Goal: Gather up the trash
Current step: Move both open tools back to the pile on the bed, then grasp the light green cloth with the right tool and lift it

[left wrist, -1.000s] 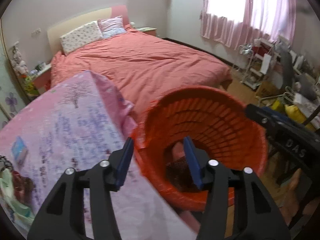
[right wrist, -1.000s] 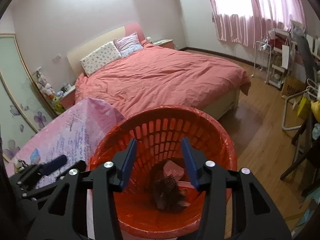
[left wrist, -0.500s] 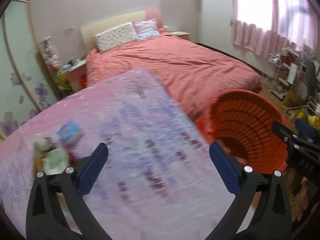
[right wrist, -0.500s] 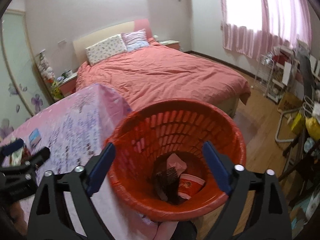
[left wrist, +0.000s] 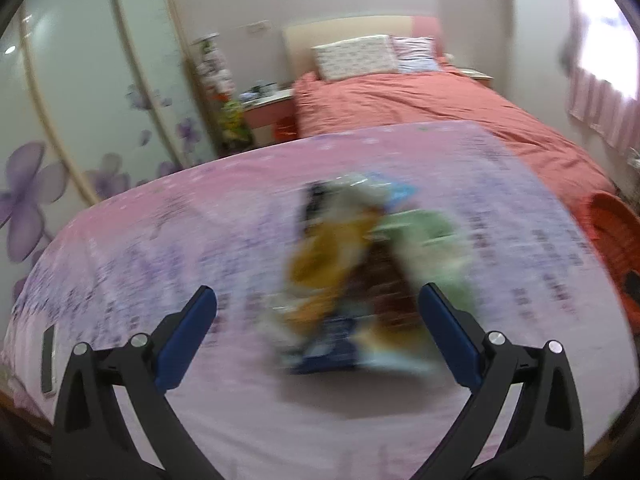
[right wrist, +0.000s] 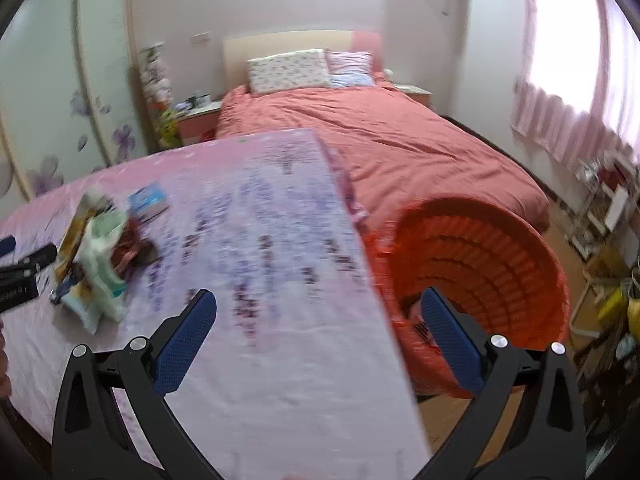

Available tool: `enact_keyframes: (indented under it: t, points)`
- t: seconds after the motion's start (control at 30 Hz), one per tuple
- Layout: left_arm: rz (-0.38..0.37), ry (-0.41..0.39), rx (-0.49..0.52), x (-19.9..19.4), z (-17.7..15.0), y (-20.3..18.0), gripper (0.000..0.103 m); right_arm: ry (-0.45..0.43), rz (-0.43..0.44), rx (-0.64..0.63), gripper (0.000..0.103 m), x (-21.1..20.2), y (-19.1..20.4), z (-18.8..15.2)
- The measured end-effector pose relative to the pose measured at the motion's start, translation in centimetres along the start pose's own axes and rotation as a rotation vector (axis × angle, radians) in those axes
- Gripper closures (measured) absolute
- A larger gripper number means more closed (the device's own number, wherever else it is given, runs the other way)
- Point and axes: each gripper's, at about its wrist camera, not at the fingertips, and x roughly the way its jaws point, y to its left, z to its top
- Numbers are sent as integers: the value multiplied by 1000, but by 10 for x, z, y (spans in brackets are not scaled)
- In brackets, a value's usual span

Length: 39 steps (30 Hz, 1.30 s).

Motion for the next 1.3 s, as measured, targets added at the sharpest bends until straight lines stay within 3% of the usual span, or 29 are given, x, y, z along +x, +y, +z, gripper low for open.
enact_keyframes:
  t: [0.2, 0.3, 0.43, 0.6, 0.67, 0.7, 0.73, 0.8, 1.07, 1.2, 1.3]
  points:
    - [52, 12, -35, 14, -18, 57, 4, -15, 120, -47, 2, 3, 55, 2]
    - [36, 35, -88, 20, -29, 78, 4, 10, 175, -56, 5, 10, 81, 3]
    - [16, 66, -145, 29, -38, 98, 4, 86, 267, -30, 39, 24, 112, 3]
    - [-25, 64, -168, 32, -43, 107, 4, 119, 331, -21, 52, 32, 136, 4]
    - [-51, 54, -170, 32, -41, 105, 5, 124, 311, -67, 70, 34, 147, 2]
    - [-56, 50, -169, 33, -39, 104, 6, 132, 306, -79, 90, 36, 149, 1]
    - [-57, 47, -165, 33, -37, 101, 8, 141, 302, -85, 96, 37, 150, 0]
    - [-75, 38, -156, 34, -30, 94, 8, 129, 306, -65, 97, 35, 142, 0]
    - [-162, 23, -83, 42, -7, 43, 10, 61, 178, 68, 98, 33, 80, 10]
    - [-148, 27, -40, 47, -1, 21, 13, 78, 43, 133, 98, 49, 50, 12]
    - [-130, 32, -27, 55, 4, 17, 15, 123, 62, 135, 98, 61, 45, 9]
